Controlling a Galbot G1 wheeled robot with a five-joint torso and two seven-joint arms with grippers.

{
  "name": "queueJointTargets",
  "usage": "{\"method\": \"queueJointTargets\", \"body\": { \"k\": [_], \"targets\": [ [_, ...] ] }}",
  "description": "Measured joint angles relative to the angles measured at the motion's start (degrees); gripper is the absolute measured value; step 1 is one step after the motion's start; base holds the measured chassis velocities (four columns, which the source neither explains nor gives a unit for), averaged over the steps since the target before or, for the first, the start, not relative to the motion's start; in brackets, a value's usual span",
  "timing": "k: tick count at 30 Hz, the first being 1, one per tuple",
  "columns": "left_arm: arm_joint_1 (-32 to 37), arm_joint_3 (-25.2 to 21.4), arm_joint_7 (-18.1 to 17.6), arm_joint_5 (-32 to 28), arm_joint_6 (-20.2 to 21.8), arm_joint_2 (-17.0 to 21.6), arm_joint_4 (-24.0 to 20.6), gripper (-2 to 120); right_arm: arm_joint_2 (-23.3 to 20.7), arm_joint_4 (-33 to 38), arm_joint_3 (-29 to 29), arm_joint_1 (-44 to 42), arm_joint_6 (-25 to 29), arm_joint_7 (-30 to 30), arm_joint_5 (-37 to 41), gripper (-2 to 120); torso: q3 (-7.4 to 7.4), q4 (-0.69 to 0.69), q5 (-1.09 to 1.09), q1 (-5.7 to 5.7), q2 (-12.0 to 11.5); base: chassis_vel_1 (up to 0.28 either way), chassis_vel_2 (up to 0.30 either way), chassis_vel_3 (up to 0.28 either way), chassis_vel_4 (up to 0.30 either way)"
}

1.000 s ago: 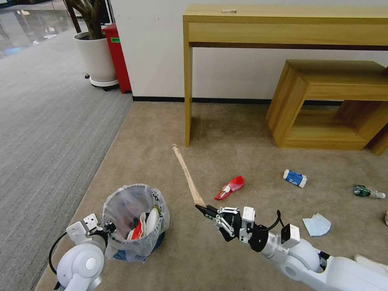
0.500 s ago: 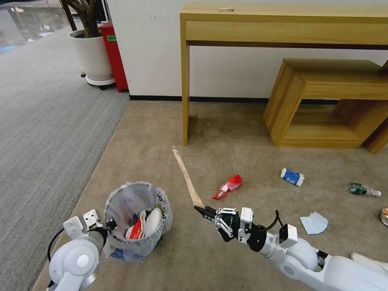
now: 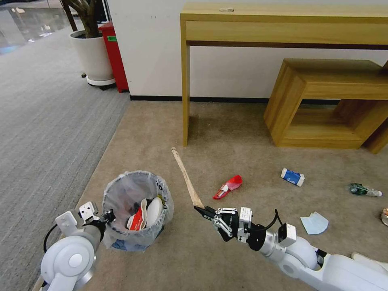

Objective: Pick up the trash bin and place the garbage on the floor into it.

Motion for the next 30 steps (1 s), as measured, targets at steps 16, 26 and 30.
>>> {"method": "queueJointTargets", "body": {
  "k": [16, 26, 30],
  "targets": [
    [-0.9, 0.56, -0.8, -1.15, 0.43, 0.36, 0.42, 0, -1.21, 4.19, -7.59, 7.79, -1.03, 0.0, 3.7, 0, 0.0, 0.0, -0.01, 0.0, 0.01, 0.0, 0.0, 0.0, 0.0],
    [-2.54, 1.53, -0.76, -1.02, 0.43, -0.02, 2.77, 0, -2.2, 6.27, -13.95, 14.86, -1.54, -0.87, 5.82, 0, 0.0, 0.0, -0.01, 0.0, 0.01, 0.0, 0.0, 0.0, 0.0],
    [-3.21, 1.58, -0.74, -1.21, 0.43, 0.24, 3.57, 0, -2.23, 6.71, -16.53, 17.08, -1.66, -1.06, 6.35, 0, 0.0, 0.0, -0.01, 0.0, 0.01, 0.0, 0.0, 0.0, 0.0]
  ]
}}
